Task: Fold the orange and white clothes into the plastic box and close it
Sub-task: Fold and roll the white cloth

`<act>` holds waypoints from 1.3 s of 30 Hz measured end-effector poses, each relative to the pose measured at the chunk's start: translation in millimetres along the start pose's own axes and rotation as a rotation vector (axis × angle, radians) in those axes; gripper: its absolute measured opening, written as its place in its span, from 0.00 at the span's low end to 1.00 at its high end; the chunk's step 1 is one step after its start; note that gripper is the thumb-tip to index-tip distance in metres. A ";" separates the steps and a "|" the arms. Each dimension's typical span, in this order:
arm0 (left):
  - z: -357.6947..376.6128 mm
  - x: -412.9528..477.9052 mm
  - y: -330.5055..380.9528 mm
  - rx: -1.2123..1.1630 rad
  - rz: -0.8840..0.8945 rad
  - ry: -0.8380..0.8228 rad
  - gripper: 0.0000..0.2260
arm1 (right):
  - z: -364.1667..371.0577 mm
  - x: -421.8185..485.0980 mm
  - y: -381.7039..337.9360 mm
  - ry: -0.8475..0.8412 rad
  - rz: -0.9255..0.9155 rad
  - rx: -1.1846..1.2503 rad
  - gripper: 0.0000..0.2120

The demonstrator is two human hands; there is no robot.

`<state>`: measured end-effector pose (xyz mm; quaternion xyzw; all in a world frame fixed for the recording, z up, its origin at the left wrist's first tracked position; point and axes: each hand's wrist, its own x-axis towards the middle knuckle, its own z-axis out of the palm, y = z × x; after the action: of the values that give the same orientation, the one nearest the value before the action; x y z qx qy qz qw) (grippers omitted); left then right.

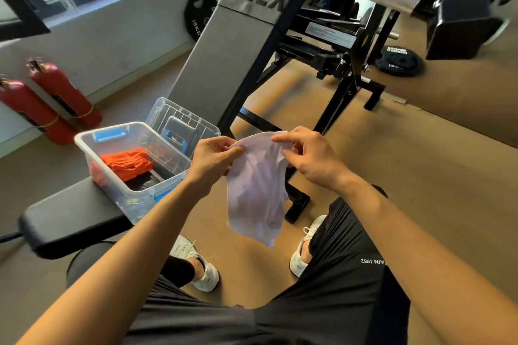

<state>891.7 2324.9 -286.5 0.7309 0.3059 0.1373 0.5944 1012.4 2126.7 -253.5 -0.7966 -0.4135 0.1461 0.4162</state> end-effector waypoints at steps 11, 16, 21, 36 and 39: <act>17.3 -17.1 54.0 -0.105 -0.021 0.000 0.10 | 24.4 1.9 -18.7 0.097 -0.122 0.158 0.21; 23.4 -23.5 64.9 -0.105 0.013 -0.079 0.10 | 24.5 4.4 -18.8 0.157 -0.131 0.169 0.26; 17.8 -28.3 63.8 -0.195 0.052 -0.270 0.11 | 16.4 8.1 -12.1 0.220 -0.119 0.226 0.18; 74.1 -25.4 -74.1 -0.064 0.055 -0.358 0.31 | -30.2 12.5 -17.1 0.276 -0.118 0.364 0.12; 96.3 -21.1 -79.2 -0.020 0.091 -0.309 0.17 | -41.4 13.5 -8.1 0.320 -0.081 0.462 0.10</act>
<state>907.2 2244.9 -383.2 0.7505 0.1759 0.0533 0.6348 1040.2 2117.3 -220.3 -0.6763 -0.3297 0.0921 0.6523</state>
